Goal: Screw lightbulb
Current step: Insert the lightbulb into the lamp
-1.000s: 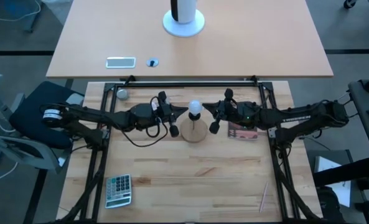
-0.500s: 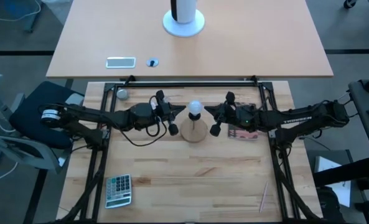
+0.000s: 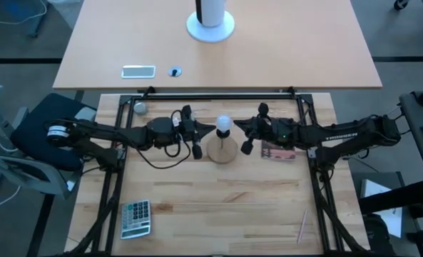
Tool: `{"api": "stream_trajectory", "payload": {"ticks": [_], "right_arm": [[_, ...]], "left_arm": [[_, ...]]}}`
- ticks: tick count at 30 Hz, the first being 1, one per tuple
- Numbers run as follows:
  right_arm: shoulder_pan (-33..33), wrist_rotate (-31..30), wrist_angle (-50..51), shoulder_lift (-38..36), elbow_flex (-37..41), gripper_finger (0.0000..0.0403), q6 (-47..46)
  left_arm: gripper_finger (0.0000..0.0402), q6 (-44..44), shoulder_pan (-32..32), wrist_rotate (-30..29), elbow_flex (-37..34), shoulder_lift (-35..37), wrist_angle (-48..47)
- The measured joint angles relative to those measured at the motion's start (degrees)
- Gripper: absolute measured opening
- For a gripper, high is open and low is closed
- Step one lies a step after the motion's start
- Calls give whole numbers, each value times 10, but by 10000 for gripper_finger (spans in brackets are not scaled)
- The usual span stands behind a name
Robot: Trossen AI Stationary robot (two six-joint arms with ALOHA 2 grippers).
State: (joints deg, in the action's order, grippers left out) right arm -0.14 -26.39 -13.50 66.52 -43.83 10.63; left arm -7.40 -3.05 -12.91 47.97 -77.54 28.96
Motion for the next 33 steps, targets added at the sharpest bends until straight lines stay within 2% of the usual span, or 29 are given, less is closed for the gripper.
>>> {"api": "stream_trajectory", "payload": {"ticks": [12, 21, 33], "right_arm": [[-15, 26, 0, 0, 0, 2, 0], [-15, -37, 21, -5, 0, 2, 0], [5, -2, -20, 22, 0, 2, 22]], "left_arm": [[0, 7, -21, -5, 0, -9, 2], [0, 48, -8, 0, 0, -5, -21], [0, 50, -6, 1, 0, -8, -11]]}}
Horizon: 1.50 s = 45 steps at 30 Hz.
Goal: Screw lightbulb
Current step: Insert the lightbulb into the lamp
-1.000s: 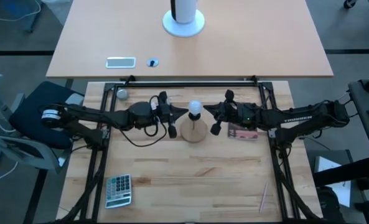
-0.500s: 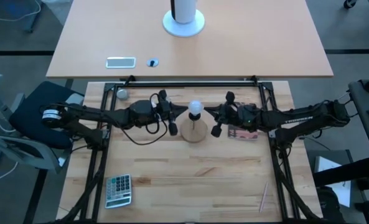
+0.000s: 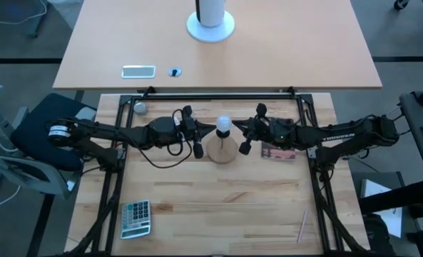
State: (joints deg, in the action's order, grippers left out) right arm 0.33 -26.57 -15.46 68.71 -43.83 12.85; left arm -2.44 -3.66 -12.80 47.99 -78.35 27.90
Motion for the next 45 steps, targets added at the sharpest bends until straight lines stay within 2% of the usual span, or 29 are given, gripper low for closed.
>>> {"api": "stream_trajectory", "payload": {"ticks": [13, 20, 24, 31, 38, 45], "right_arm": [[-34, -6, 5, 1, 0, 2, -4], [-34, -61, 37, -4, 0, 2, -12], [-24, -64, 34, -5, 0, 2, -3], [-10, -41, 14, -4, 0, 2, 10], [-10, 10, 11, -5, 0, 2, 16], [-15, 16, 20, -5, 0, 2, 5]], "left_arm": [[0, 6, -12, -10, 0, 1, -12], [0, 50, 0, 5, 0, 23, -70], [0, 42, 9, 15, 0, 32, -65], [0, 16, 2, 14, 0, 16, -23], [0, 14, -3, 13, 0, 0, -2], [0, 14, -5, -13, 0, -1, -3]]}}
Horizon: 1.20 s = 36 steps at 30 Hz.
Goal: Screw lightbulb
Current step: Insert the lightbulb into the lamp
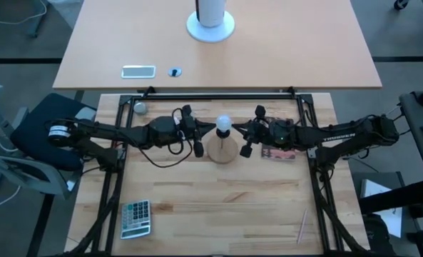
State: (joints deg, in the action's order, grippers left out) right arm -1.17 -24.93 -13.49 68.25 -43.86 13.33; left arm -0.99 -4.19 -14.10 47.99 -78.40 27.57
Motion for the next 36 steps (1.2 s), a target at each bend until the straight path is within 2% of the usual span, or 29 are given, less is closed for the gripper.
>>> {"api": "stream_trajectory", "payload": {"ticks": [7, 14, 23, 36], "right_arm": [[-7, -31, 35, 0, 0, 2, -16], [15, -45, 19, 1, 0, 2, -2], [19, 8, -18, 1, 0, 2, 18], [-4, 17, -13, 1, 0, 2, -4]], "left_arm": [[0, 21, 3, -1, 0, 17, -60], [0, 9, 5, 27, 0, 28, -43], [0, 0, -6, 27, 0, 11, -13], [0, 2, -18, 10, 0, 0, -1]]}}
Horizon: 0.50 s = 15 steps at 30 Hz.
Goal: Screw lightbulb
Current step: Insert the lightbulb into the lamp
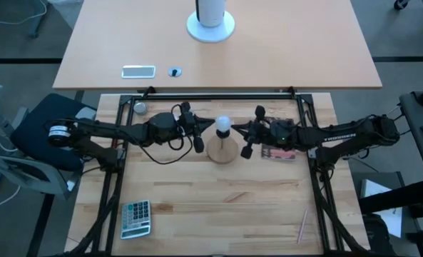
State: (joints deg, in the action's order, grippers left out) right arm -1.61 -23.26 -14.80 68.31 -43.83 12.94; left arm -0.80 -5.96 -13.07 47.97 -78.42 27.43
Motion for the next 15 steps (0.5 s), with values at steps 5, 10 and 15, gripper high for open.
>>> {"api": "stream_trajectory", "payload": {"ticks": [5, 10, 15], "right_arm": [[-9, -32, 20, 0, 0, 2, -14], [-7, -72, 42, -1, 0, 2, -19], [12, -77, 28, 0, 0, 2, 7]], "left_arm": [[0, 1, 2, -9, 0, 4, -45], [0, 10, 14, 6, 0, 27, -57], [0, 9, 16, 78, 0, 32, -41]]}}
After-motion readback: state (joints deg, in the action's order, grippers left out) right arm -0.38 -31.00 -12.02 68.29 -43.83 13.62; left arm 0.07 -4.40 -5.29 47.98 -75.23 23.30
